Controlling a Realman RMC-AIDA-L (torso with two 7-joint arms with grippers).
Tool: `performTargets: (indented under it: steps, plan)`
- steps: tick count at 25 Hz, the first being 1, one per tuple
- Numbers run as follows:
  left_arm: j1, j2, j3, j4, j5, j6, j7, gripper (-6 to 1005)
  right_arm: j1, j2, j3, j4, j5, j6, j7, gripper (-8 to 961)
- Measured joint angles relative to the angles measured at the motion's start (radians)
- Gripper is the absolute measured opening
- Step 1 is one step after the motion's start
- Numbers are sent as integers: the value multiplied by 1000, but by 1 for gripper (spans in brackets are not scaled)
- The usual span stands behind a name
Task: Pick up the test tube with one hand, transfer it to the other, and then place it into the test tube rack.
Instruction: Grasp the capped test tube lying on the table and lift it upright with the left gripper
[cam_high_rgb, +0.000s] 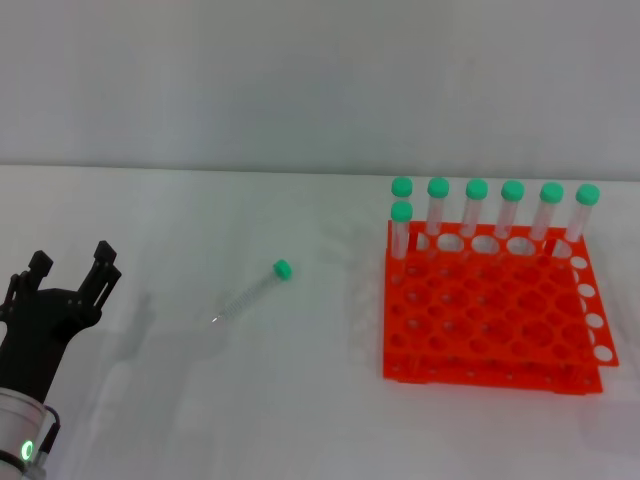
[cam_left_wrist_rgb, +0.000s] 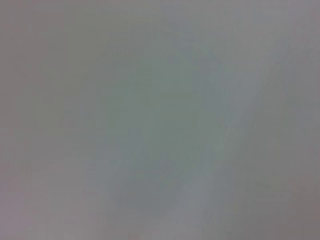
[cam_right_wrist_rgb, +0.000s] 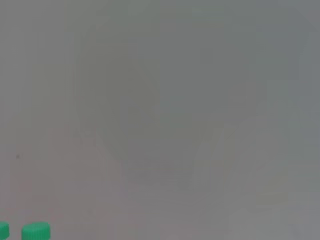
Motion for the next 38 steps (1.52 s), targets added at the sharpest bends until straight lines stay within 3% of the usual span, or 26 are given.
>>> performTargets:
  steps: [10, 15, 20, 23, 28, 32, 34, 35, 38]
  plan:
    - [23, -1, 1, 0, -2, 1, 4, 879, 2, 0, 1, -2, 1, 3, -5, 841]
    - [-5, 3, -20, 0, -7, -29, 6, 879, 7, 0, 1, -2, 1, 2, -6, 841]
    - [-80, 24, -36, -37, 16, -79, -76, 878, 9, 0, 1, -2, 12, -1, -7, 840]
    - [-153, 50, -26, -127, 96, -112, -259, 878, 12, 0, 1, -2, 14, 0, -8, 840]
    - [-266, 59, -24, -278, 197, -120, -439, 877, 20, 0, 1, -2, 15, 2, -8, 840]
    - [-336, 91, 59, -342, 233, -123, -570, 877, 22, 0, 1, -2, 24, 0, -8, 840]
    - [-373, 107, 157, -392, 239, -127, -692, 877, 22, 0, 1, -2, 25, 0, -8, 840]
    - [-399, 112, 231, -442, 246, -126, -779, 877, 22, 0, 1, -2, 27, 0, -8, 840]
    - [-465, 117, 314, -569, 337, -102, -961, 877, 24, 0, 1, -2, 35, -1, -8, 840]
